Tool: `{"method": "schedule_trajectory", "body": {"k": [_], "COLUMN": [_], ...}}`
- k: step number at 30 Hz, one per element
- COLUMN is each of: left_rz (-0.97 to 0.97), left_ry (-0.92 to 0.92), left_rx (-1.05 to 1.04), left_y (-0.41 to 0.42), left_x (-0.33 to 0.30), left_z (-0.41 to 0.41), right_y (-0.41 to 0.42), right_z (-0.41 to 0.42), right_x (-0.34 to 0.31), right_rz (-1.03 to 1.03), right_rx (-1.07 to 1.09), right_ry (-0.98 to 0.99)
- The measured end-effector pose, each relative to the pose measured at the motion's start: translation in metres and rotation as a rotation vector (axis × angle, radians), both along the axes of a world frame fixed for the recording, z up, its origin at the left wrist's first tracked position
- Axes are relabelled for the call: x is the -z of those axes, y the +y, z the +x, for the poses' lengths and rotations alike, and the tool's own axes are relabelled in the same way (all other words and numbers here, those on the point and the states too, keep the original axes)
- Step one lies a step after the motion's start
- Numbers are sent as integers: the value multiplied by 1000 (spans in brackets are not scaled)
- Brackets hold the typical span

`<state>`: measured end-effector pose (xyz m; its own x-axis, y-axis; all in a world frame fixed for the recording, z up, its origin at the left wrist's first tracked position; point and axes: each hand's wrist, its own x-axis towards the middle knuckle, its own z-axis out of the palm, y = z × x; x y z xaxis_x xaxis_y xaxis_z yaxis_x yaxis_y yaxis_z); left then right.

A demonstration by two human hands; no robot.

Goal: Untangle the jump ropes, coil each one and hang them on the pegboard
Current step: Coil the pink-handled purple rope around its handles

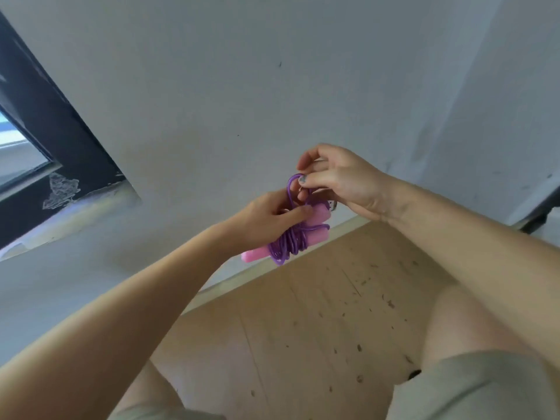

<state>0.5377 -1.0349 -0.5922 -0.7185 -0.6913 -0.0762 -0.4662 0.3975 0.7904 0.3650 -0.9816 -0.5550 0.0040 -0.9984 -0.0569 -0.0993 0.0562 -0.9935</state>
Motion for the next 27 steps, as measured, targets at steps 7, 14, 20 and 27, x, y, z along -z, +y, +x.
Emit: {"method": "schedule_trajectory", "body": {"k": [7,14,20,27], "left_rz": [-122,-183,-223,-453], "left_ry": [81,73,125,71], "left_rx": [57,83,34,-17], "left_y": [-66,-67,-40,-41], "left_x": [-97,-261,-437,-617], "left_z": [-63,-140,-210,-268], "right_y": [-40,-37,-19,-12], "right_z": [-54,-116,-177,-242], "right_x": [-83,-247,-433,-597], "right_rz": [-171,-250,-263,-313], "right_rx": [179,323,357,364], "right_ry": [68,221,299,440]}}
